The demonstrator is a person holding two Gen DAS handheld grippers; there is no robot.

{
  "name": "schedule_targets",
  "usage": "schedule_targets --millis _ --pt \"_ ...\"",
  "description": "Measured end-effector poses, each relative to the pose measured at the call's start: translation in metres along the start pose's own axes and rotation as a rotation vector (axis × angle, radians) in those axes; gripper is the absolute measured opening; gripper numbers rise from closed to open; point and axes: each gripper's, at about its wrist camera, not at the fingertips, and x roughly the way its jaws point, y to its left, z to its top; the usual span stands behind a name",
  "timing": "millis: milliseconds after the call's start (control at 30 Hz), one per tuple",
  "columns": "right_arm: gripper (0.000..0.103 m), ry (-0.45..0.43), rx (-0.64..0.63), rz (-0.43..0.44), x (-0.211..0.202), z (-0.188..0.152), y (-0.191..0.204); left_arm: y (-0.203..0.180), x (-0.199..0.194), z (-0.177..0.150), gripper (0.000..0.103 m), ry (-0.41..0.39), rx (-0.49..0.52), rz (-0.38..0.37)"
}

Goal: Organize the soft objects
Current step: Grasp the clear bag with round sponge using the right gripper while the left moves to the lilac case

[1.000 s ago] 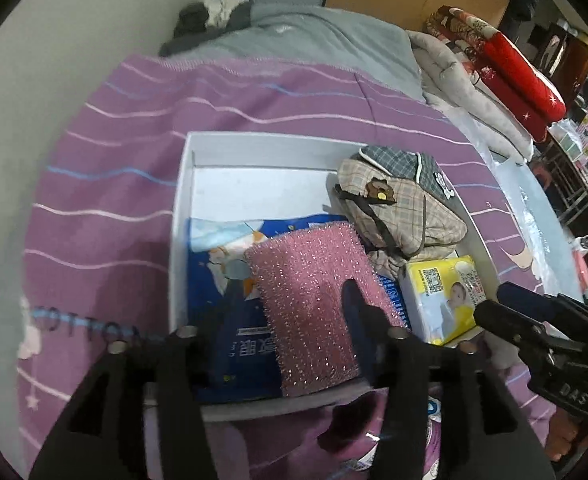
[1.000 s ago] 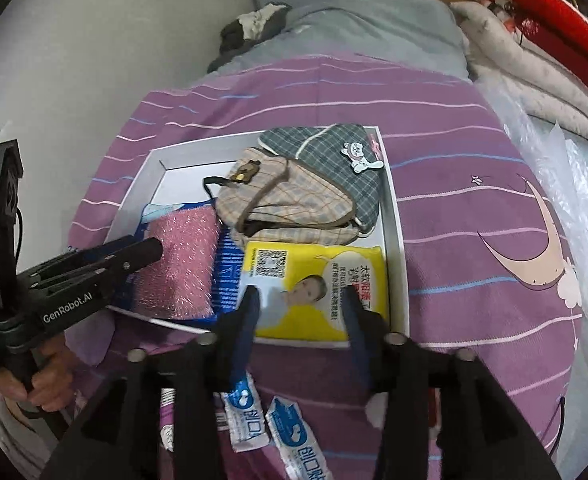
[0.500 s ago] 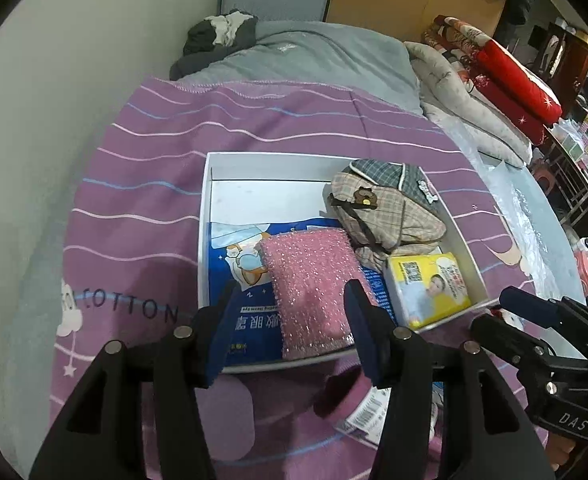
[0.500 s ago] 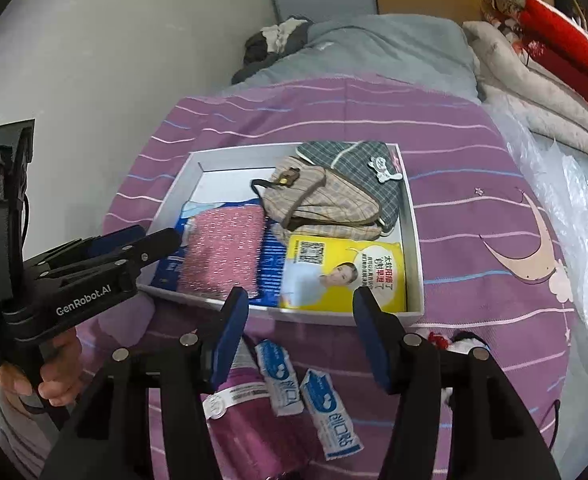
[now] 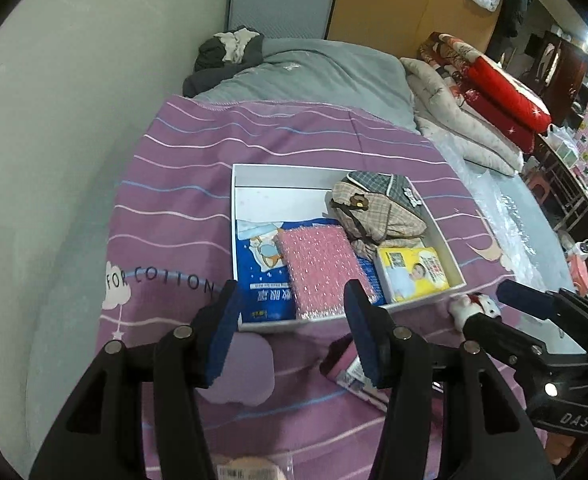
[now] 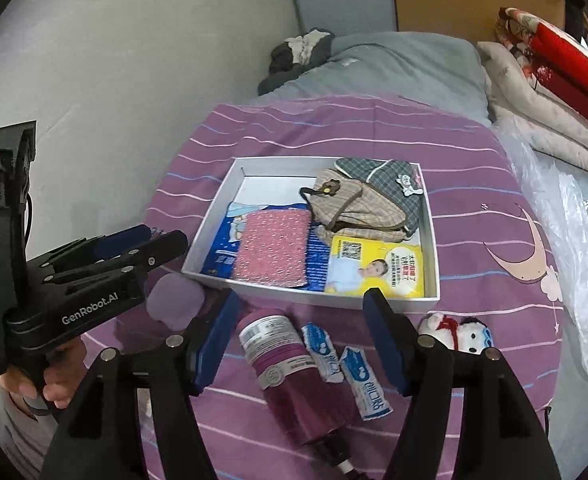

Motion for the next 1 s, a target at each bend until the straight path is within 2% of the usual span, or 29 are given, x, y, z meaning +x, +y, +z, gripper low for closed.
schedule_targets --millis 167,633,1000 --pt "0.070 -0.003 -0.006 0.009 -0.006 -0.007 0.009 0.012 -0.009 -0.007 0.055 0.005 -0.011 -0.008" --pt "0.071 0.034 -0.016 0.018 0.012 -0.037 0.029 0.054 -0.018 -0.029 0.055 0.058 -0.072 0.013" --pt "0.073 0.069 -0.035 0.068 0.027 -0.060 0.045 0.057 -0.008 -0.048 0.055 0.085 -0.035 0.065"
